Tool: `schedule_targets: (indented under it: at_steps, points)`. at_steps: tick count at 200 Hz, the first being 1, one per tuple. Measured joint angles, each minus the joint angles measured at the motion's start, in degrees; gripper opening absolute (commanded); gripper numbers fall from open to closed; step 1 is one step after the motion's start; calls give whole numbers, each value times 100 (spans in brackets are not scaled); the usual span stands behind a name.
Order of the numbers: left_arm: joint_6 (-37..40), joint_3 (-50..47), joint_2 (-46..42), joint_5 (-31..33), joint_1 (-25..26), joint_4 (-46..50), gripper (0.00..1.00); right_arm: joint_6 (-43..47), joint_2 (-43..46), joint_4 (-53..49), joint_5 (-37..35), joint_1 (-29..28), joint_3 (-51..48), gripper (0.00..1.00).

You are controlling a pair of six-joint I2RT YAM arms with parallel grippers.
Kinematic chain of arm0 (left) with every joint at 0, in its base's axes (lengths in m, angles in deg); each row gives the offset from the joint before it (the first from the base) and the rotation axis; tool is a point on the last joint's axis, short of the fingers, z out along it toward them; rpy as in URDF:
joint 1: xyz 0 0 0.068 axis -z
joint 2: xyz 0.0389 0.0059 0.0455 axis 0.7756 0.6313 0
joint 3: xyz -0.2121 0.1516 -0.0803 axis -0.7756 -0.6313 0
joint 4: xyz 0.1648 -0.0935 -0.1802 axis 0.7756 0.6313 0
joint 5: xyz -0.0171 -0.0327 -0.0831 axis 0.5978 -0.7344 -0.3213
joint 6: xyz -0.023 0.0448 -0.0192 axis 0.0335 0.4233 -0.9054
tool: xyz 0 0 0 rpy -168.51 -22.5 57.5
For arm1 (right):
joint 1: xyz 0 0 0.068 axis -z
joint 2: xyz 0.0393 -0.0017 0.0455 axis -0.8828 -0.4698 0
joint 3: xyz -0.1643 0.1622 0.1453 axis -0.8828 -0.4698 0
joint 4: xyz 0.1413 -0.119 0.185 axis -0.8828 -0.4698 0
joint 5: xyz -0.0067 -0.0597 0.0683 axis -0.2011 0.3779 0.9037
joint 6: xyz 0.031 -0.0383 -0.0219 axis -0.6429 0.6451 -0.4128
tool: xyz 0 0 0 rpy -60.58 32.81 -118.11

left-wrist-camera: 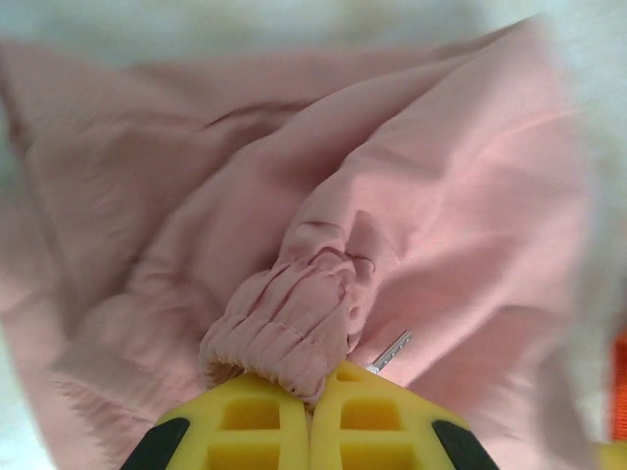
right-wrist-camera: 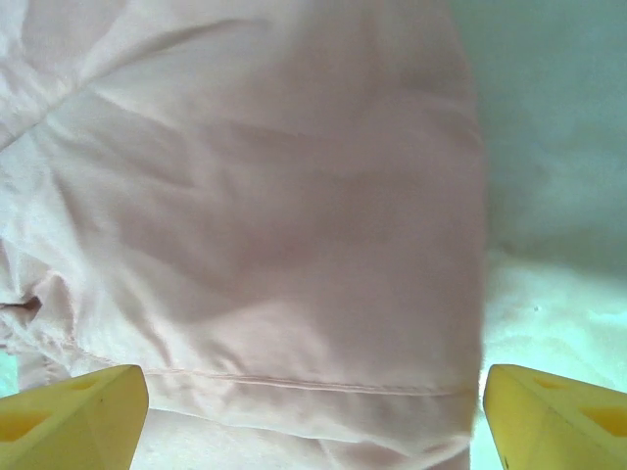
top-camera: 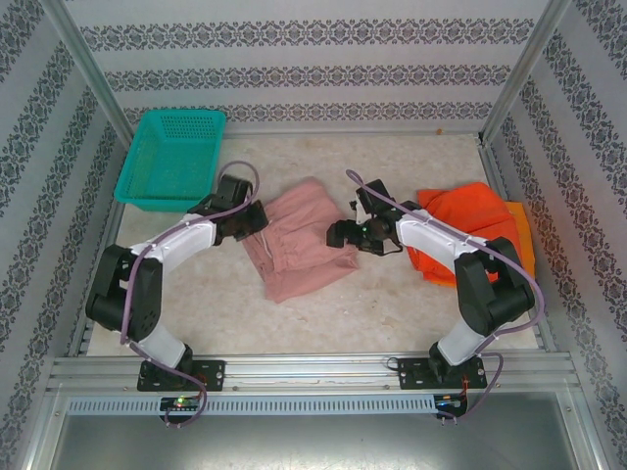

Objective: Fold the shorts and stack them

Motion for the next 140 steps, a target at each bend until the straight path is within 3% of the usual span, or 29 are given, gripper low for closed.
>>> schedule_targets:
  at_steps: [31, 39, 51, 65, 87, 140]
  points:
    - [-4, -634, 177, -72, -186, -177, 0, 2, 0, -2, 28, 0, -221, 89]
    - [-2, -656, 175, -83, -205, -256, 5, 4, 0, -7, 42, 0, -238, 89]
    - [-4, -662, 173, -120, -219, -326, 21, 26, 11, -9, 48, 4, -238, 89]
    - [-17, -667, 122, -181, -227, -365, 46, 63, 83, -26, 46, 26, -238, 89]
    - [-68, -667, -313, -260, -240, -337, 68, 212, 304, -90, -4, 24, -225, 90]
    - [-267, -887, -1784, -317, -251, -236, 76, 651, 492, -140, -181, -4, 0, 89]
